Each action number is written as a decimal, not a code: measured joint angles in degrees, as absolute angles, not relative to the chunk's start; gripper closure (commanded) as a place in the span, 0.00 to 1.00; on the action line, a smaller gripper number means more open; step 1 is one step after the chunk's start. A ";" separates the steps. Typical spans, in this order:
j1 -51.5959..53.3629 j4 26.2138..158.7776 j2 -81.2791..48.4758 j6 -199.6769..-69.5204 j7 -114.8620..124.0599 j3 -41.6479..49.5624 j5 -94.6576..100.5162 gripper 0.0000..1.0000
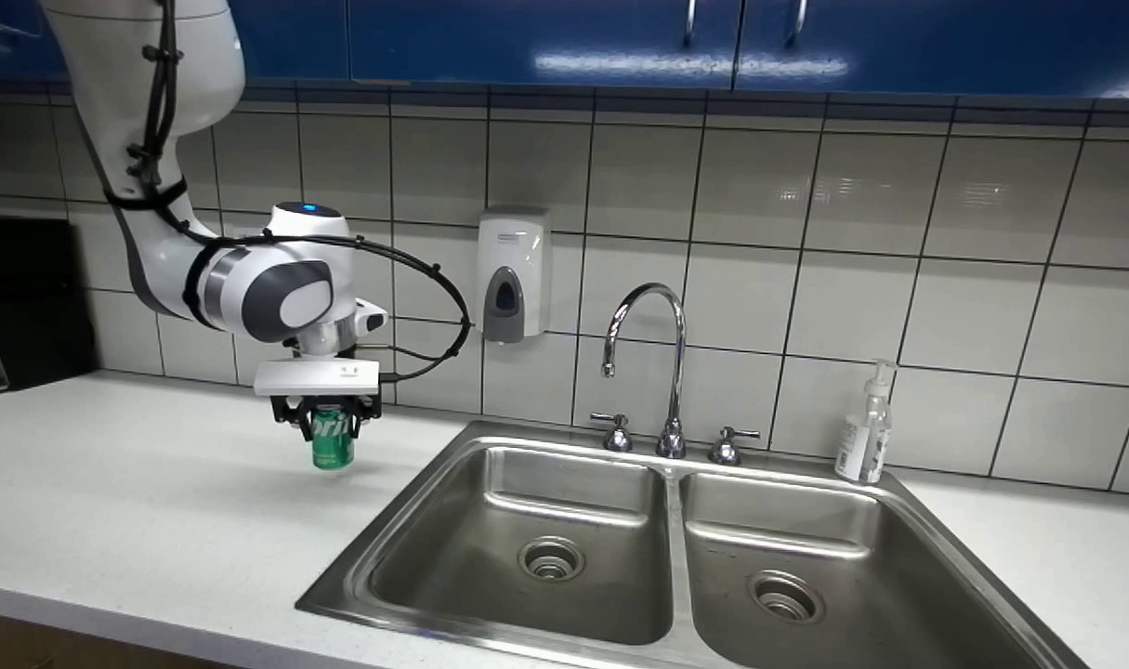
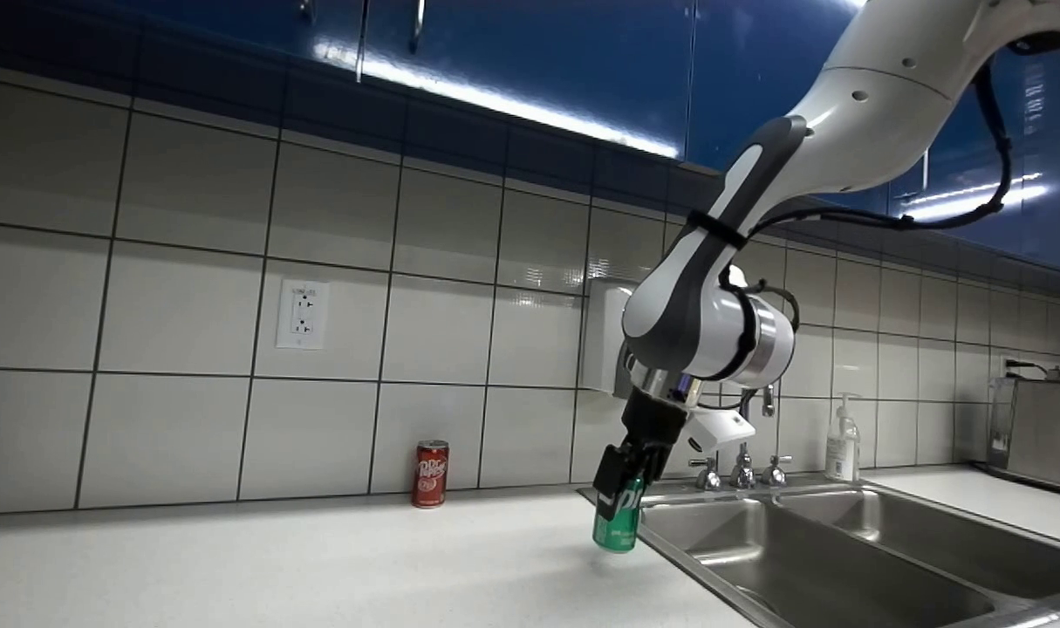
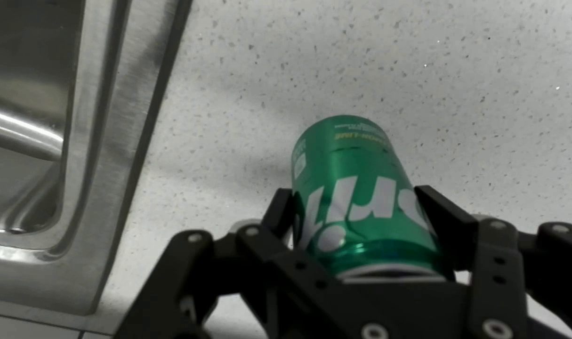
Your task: Put the green can in the sink to the left
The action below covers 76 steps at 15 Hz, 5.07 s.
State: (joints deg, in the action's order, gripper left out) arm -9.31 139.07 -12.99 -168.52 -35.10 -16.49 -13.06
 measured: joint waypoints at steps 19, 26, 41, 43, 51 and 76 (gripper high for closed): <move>-6.06 140.15 -3.85 -159.06 -26.93 -3.55 -6.69 0.57; -6.01 140.16 -3.58 -158.17 -22.11 1.44 -0.53 0.57; -7.39 140.16 -3.45 -156.35 -18.03 9.38 5.28 0.57; -7.90 140.16 -3.46 -155.91 -18.00 10.13 5.33 0.57; -9.20 140.07 -5.47 -155.24 -18.00 11.51 5.42 0.57; -13.62 129.94 -26.29 -159.04 -19.03 10.22 5.40 0.57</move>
